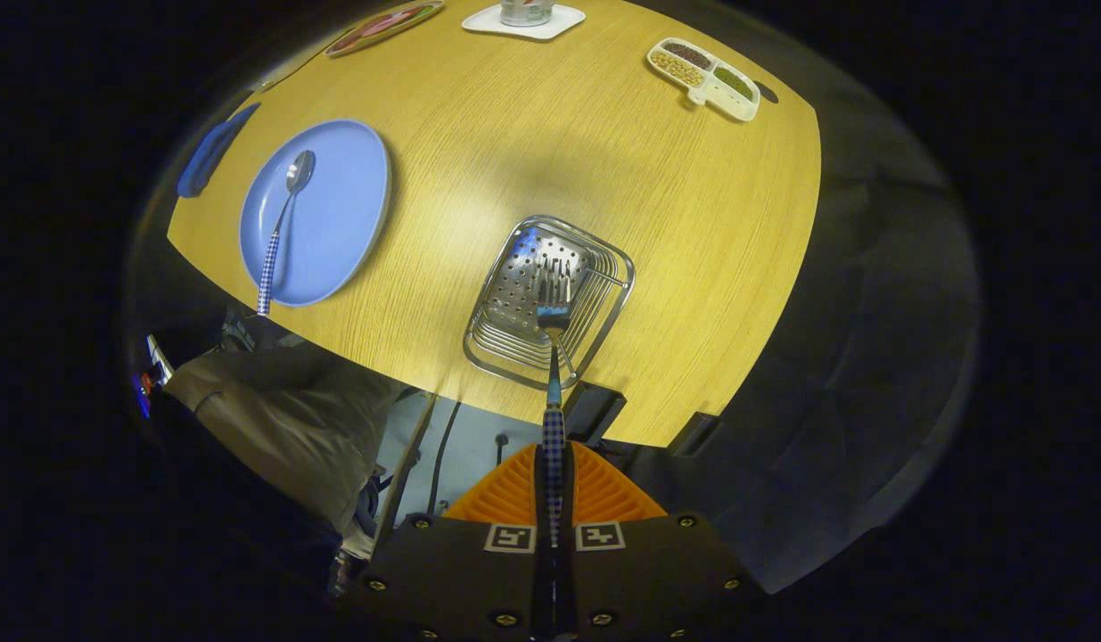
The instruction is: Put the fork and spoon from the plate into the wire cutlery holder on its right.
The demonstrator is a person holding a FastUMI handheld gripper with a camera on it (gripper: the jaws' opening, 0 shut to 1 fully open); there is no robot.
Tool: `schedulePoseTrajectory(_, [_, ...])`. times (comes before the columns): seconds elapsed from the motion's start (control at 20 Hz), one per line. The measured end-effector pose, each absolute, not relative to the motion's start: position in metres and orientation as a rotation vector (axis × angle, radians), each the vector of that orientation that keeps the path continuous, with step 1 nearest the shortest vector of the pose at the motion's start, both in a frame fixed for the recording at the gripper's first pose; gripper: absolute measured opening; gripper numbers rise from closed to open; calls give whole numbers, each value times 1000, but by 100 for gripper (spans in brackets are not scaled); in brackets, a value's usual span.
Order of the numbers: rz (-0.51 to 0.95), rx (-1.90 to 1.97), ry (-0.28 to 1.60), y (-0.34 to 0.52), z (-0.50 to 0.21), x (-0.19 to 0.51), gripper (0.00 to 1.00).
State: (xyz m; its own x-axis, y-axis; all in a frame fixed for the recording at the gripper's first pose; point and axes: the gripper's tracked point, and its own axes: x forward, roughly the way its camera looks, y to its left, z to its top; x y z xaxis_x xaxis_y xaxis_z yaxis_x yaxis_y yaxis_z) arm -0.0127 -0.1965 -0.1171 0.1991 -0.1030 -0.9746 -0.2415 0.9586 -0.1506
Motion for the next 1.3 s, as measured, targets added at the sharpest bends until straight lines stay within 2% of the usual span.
schedulePoseTrajectory(0.55, [124, -219, 1476, -200, -129, 10, 2])
schedulePoseTrajectory(1.05, [106, -210, 1493, -193, -133, 21, 2])
schedulePoseTrajectory(1.2, [98, -181, 1485, -192, -131, 23, 9])
schedulePoseTrajectory(1.3, [93, -175, 1474, -193, -130, 24, 9])
